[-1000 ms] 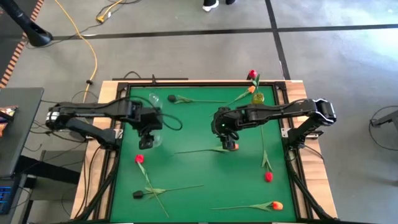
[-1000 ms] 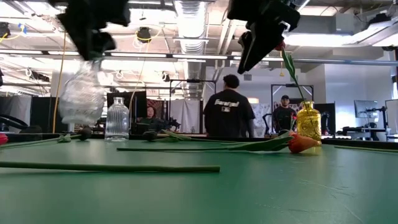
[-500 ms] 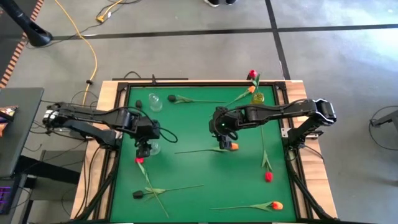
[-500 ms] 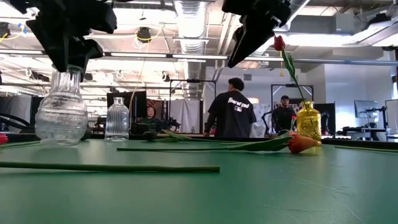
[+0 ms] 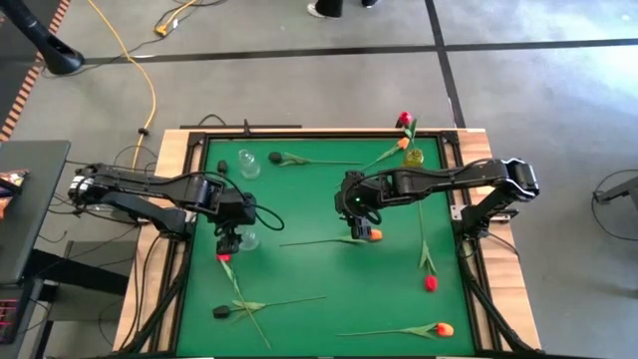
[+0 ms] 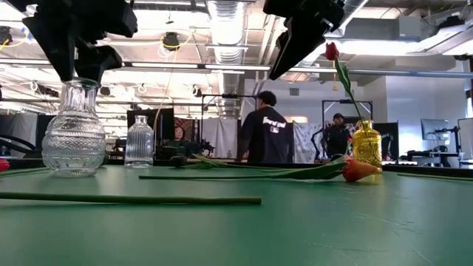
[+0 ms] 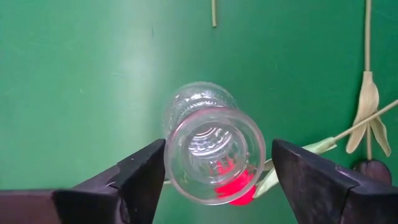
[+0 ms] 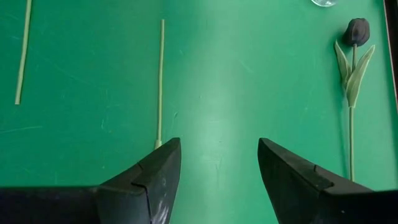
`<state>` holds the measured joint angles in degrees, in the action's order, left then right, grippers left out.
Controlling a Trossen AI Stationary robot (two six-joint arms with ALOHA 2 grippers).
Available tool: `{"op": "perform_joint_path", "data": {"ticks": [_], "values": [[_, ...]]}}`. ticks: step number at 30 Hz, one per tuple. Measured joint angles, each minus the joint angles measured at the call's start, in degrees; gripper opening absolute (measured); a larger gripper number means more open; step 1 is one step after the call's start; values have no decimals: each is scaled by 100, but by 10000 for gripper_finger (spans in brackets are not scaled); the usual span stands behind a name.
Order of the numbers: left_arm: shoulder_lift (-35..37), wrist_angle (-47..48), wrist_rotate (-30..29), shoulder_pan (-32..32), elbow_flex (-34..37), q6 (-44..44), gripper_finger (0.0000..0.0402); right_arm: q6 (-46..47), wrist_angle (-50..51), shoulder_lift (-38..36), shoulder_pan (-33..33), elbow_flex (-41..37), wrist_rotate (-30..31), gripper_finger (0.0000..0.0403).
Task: Sort flowers into vase by color
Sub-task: Move the bottom transparent vase to the middle left of the table, then put the right red flower into the yellow vase
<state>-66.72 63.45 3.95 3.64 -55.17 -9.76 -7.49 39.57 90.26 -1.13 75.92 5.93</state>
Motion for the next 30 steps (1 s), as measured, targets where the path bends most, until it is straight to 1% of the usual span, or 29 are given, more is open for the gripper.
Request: {"op": "perform_joint_path", "data": {"ticks": [5, 9, 13, 18, 22, 27, 30], "values": [[0, 130, 154, -15, -73, 7, 302, -24, 0, 0, 13, 0, 0, 240], [0, 526, 292, -84, -253, 65, 304, -48, 2, 0, 13, 0, 0, 240], [0, 1006, 244, -169, -497, 223, 304, -48, 2, 0, 13, 0, 1, 240], [69, 1493, -284, -275, -756, 396, 304, -50, 63, 0, 9, 81, 2, 240], [508, 1509, -659, -400, -790, 395, 304, -50, 420, 0, -57, 462, -6, 240], [1512, 1360, -1528, -561, -790, 25, 304, 55, 1775, -2, -384, 1138, -32, 240], [2090, 781, -1790, -626, -790, -94, 304, 260, 2805, -4, -651, 1379, -73, 240]]}}
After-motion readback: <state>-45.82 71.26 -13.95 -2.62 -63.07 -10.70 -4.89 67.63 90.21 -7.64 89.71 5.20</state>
